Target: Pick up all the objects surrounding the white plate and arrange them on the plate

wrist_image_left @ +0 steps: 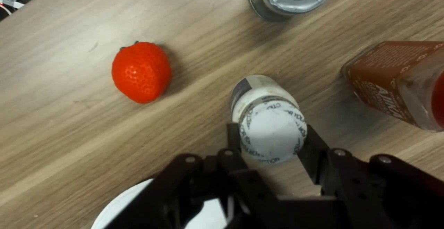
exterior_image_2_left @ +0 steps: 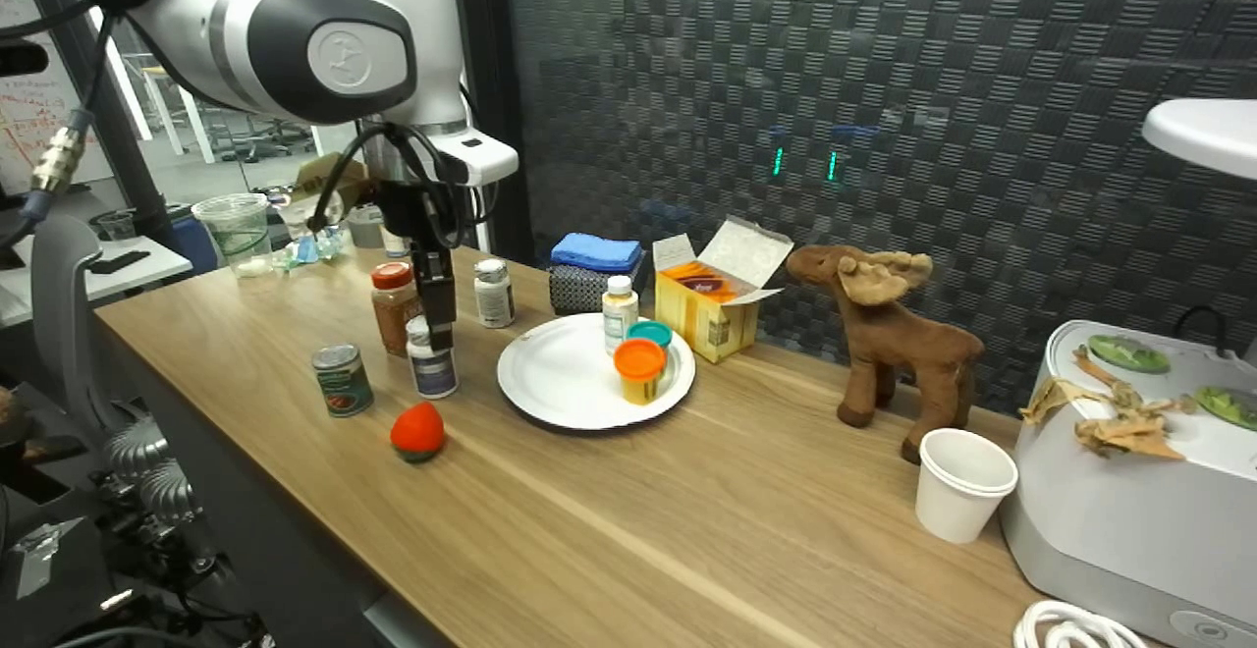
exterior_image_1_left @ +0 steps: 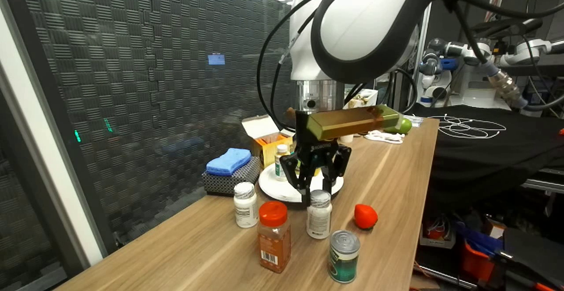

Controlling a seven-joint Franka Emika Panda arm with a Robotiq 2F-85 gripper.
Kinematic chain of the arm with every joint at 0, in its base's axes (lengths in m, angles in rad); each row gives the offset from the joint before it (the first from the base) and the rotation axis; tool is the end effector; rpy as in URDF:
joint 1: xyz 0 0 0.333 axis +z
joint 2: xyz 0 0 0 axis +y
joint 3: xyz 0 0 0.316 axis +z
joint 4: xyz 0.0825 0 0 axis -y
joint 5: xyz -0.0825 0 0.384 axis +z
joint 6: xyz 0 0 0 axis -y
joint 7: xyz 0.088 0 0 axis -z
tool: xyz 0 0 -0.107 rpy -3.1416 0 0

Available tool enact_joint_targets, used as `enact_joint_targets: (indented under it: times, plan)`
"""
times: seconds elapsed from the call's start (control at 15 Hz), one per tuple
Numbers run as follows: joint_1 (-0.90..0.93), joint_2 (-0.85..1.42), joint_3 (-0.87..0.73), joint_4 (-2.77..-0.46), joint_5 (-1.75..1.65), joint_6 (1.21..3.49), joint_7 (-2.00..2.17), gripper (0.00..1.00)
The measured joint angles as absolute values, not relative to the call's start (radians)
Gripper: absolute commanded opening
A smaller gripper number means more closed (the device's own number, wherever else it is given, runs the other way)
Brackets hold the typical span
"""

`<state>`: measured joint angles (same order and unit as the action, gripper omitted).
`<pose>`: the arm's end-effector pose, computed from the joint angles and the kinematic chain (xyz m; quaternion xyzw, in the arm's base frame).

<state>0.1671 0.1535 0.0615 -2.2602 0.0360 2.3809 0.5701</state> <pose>0.5175 0.1208 0.2912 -0.9828 0.1832 0.0216 0.0092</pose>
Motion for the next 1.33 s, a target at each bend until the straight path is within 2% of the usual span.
enact_joint_targets:
  times: [0.4, 0.8, 1.33]
  plan:
    - [0.168, 0.153, 0.062, -2.238, 0.033, 2.381, 0.607, 0.21]
    - [0.163, 0.159, 0.036, -2.116, -0.042, 2.368, 0.686, 0.20]
    - [0.110, 0.293, -0.018, -1.940, -0.074, 2.262, 0.690, 0.20]
